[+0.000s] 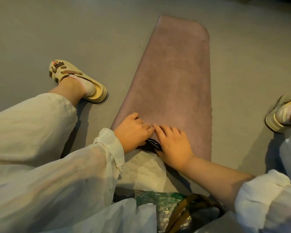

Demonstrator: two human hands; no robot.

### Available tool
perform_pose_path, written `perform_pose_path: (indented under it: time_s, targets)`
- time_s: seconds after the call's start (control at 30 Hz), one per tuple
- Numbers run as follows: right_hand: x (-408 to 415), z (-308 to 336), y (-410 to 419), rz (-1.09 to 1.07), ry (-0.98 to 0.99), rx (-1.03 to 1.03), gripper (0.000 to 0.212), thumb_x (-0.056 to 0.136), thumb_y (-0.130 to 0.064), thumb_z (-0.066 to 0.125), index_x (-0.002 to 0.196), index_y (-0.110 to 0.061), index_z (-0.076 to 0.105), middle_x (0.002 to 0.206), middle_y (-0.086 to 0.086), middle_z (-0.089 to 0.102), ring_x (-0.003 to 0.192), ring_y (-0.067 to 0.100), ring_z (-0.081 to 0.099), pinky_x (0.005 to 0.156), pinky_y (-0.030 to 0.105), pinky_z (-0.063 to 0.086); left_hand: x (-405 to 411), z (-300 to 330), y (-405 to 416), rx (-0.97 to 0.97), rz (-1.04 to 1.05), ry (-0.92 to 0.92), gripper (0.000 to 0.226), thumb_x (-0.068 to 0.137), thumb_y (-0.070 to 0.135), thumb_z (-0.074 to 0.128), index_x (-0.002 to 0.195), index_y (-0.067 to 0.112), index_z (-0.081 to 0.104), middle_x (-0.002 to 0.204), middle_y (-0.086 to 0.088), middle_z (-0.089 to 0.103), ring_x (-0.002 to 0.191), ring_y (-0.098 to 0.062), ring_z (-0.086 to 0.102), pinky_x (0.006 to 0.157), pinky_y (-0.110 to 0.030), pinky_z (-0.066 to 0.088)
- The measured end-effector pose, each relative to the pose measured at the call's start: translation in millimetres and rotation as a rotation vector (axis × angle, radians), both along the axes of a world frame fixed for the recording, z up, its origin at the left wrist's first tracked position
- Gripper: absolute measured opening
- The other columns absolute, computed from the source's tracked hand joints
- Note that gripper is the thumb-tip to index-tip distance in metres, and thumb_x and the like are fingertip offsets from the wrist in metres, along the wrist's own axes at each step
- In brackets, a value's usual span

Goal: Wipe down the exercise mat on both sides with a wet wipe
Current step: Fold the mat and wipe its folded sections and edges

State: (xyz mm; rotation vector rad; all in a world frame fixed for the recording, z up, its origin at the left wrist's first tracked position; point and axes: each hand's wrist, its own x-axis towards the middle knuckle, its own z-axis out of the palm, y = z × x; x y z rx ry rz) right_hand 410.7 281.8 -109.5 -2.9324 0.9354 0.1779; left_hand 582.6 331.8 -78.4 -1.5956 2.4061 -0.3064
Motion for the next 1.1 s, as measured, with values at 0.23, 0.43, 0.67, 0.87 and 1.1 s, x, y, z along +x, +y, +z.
perform_pose_path:
  time_s: [0.23, 0.43, 0.67, 0.87, 1.1]
  targets:
    - [-22, 48, -39, 0.04, -0.118, 0.019, 0.067, 0.084, -0.024, 0.063, 0.144, -0.018, 0.034, 0.118, 0.005, 0.053, 0.102, 0.026, 0.054, 0.067, 0.033, 0.046, -31, 48, -18, -0.133, 0.067, 0.044, 0.027, 0.09, 0.026, 0.05, 0.116, 0.02, 0.052, 0.104, 0.0, 0.064, 0.091, -0.024, 0.061, 0.09, -0.036, 0.031]
    - [-53, 105, -85, -0.024, -0.222, -0.055, 0.047, 0.077, -0.023, 0.069, 0.123, -0.02, 0.057, 0.1, 0.003, 0.061, 0.087, 0.025, 0.061, 0.062, 0.029, 0.042, -37, 106, -48, -0.438, 0.06, 0.189, 0.073, 0.058, 0.042, 0.084, 0.122, 0.018, 0.056, 0.113, -0.007, 0.063, 0.105, -0.029, 0.059, 0.1, -0.048, 0.035]
    - [-120, 156, -121, -0.198, -0.246, -0.13, 0.023, 0.078, -0.018, 0.066, 0.1, -0.015, 0.061, 0.095, 0.005, 0.062, 0.08, 0.032, 0.061, 0.059, 0.035, 0.044, -45, 144, -106, -0.151, -0.008, 0.971, 0.125, 0.049, 0.051, 0.084, 0.143, 0.036, 0.004, 0.151, 0.004, 0.024, 0.131, 0.004, 0.016, 0.112, -0.021, 0.017]
    - [-195, 182, -165, -0.35, -0.16, -0.215, 0.02, 0.078, -0.018, 0.065, 0.098, -0.017, 0.062, 0.093, 0.003, 0.064, 0.083, 0.031, 0.061, 0.06, 0.034, 0.044, -76, 109, -143, -0.107, -0.089, 1.017, 0.125, 0.047, 0.08, 0.064, 0.142, 0.047, -0.01, 0.148, 0.027, 0.0, 0.137, 0.007, 0.007, 0.11, -0.008, 0.006]
    - [-255, 170, -208, -0.541, -0.234, -0.122, 0.029, 0.073, -0.015, 0.073, 0.101, -0.017, 0.064, 0.1, 0.002, 0.065, 0.089, 0.028, 0.061, 0.065, 0.029, 0.043, -120, 39, -190, -0.281, 0.006, 0.508, 0.14, 0.031, 0.057, 0.088, 0.143, 0.008, 0.021, 0.147, -0.029, 0.022, 0.133, -0.043, 0.024, 0.099, -0.06, 0.026]
